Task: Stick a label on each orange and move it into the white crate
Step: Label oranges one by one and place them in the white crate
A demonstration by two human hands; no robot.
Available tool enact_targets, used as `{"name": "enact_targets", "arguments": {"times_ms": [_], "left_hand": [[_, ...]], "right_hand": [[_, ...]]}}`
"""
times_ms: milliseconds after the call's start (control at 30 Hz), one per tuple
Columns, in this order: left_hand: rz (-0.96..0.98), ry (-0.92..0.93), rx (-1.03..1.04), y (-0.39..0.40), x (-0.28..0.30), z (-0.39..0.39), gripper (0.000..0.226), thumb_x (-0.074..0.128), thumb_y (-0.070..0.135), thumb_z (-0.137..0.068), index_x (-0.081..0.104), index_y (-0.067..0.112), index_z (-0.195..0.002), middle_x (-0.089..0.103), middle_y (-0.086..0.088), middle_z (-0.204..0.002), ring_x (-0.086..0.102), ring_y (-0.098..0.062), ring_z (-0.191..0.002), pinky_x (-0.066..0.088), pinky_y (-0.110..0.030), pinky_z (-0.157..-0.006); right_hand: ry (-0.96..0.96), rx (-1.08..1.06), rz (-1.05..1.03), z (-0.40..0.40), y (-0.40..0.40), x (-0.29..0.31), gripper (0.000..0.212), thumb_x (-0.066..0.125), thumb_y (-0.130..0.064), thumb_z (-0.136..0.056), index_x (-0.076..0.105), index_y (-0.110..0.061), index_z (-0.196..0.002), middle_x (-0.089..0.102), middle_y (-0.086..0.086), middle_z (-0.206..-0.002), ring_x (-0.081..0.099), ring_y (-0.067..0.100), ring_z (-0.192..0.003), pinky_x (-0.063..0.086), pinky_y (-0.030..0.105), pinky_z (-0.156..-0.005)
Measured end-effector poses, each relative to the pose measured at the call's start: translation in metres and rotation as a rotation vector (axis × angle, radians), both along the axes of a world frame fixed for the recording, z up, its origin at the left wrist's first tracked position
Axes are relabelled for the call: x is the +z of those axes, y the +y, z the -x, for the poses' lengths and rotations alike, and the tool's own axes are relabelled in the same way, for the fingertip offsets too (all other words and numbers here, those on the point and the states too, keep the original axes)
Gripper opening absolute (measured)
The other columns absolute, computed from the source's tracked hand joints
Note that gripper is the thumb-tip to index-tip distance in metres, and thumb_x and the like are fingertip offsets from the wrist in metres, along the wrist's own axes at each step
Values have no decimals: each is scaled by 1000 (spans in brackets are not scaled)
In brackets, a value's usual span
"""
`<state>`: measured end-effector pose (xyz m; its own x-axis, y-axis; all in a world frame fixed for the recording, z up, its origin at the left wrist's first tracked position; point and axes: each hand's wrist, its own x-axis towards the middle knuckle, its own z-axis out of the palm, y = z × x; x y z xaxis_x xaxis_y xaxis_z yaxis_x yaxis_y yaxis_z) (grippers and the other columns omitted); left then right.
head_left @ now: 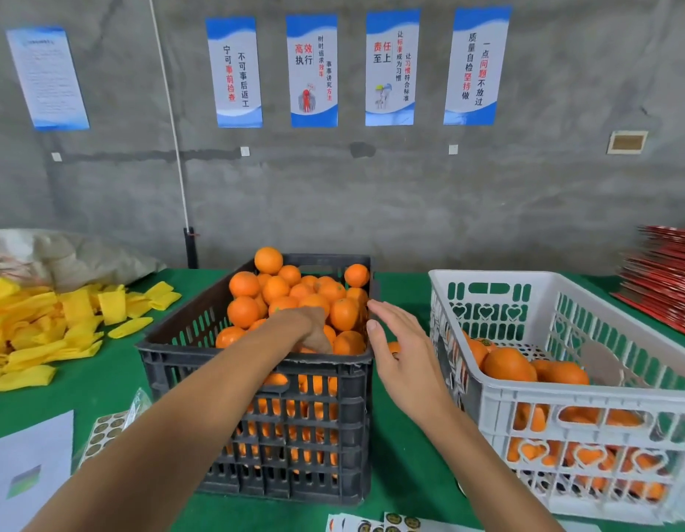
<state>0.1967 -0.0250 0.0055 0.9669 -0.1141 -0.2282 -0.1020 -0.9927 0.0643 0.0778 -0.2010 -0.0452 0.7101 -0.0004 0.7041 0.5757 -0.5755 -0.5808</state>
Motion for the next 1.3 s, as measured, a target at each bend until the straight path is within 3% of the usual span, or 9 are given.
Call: {"name": "enact_targets", "arguments": {"times_ms": [100, 300, 400, 567, 700, 800, 933, 1100, 1300], "left_hand": [[138, -346, -26, -3, 14, 13, 79, 77, 61, -75, 52, 15, -135, 54, -8, -133, 61, -29, -111, 53, -39, -79], [749, -959, -429, -40, -2, 90, 77, 74, 39, -73, 44, 30, -144, 40, 9, -132, 55, -14, -113, 55, -31, -85], [728, -1058, -483, -57, -33, 120, 84, 81, 25, -78, 42, 18, -151, 41, 0, -144, 50, -18, -130, 52, -28, -96], [429, -1220, -597, -68, -79, 139, 71, 79, 31, -86, 49, 4, -145, 56, -14, -141, 56, -30, -126, 40, -39, -103], [458, -1065, -634, -71, -135, 158, 73, 82, 25, -83, 50, 4, -145, 57, -15, -141, 57, -30, -124, 42, -42, -106], [539, -699, -548, -74, -184, 182, 84, 79, 11, -81, 39, 8, -154, 45, -11, -148, 47, -28, -130, 52, -41, -102], [569, -371, -394, -77, -228, 196, 82, 64, 16, -95, 16, 20, -161, 23, 1, -157, 33, -20, -141, 42, -35, -111], [668, -308, -274, -77, -235, 193, 75, 61, 18, -101, 16, 18, -161, 21, 1, -157, 33, -20, -145, 40, -32, -114], [656, -357, -224, -79, -238, 178, 75, 61, 34, -103, 16, 21, -162, 22, 5, -159, 41, -22, -143, 42, -32, -113]], "right_hand": [[68, 13, -39, 5, -3, 9, 44, 50, -38, -106, 55, -23, -147, 53, -10, -146, 45, 5, -138, 45, 44, -112], [155, 79, -142, 19, -12, 38, 70, 57, -59, -96, 35, -32, -157, 54, -9, -148, 52, 0, -130, 46, 32, -111], [79, 15, -133, 40, -22, 22, 74, 73, -48, -89, 44, -25, -153, 59, -4, -142, 59, 7, -124, 52, 36, -104], [-71, -99, -67, 68, -38, -37, 73, 83, -28, -85, 50, -11, -148, 56, 3, -144, 54, 9, -130, 47, 27, -109], [-18, -83, 24, 86, -48, -86, 73, 74, -40, -88, 50, -7, -148, 57, 5, -142, 52, 6, -129, 40, 14, -108], [200, -12, 123, 97, -58, -132, 74, 69, -50, -89, 46, -15, -151, 53, -2, -146, 50, 8, -132, 45, 25, -109], [433, 91, 215, 109, -61, -166, 70, 64, -57, -89, 24, -54, -145, 39, -33, -144, 36, -21, -129, 31, 5, -107], [521, 147, 242, 120, -72, -168, 48, 57, -63, -97, 43, -48, -140, 51, -36, -133, 48, -10, -125, 39, 10, -98], [673, 213, 554, 138, -102, -185, 93, 49, -86, -85, 20, -40, -161, 1, -45, -156, -6, -24, -143, -4, 2, -114]]}}
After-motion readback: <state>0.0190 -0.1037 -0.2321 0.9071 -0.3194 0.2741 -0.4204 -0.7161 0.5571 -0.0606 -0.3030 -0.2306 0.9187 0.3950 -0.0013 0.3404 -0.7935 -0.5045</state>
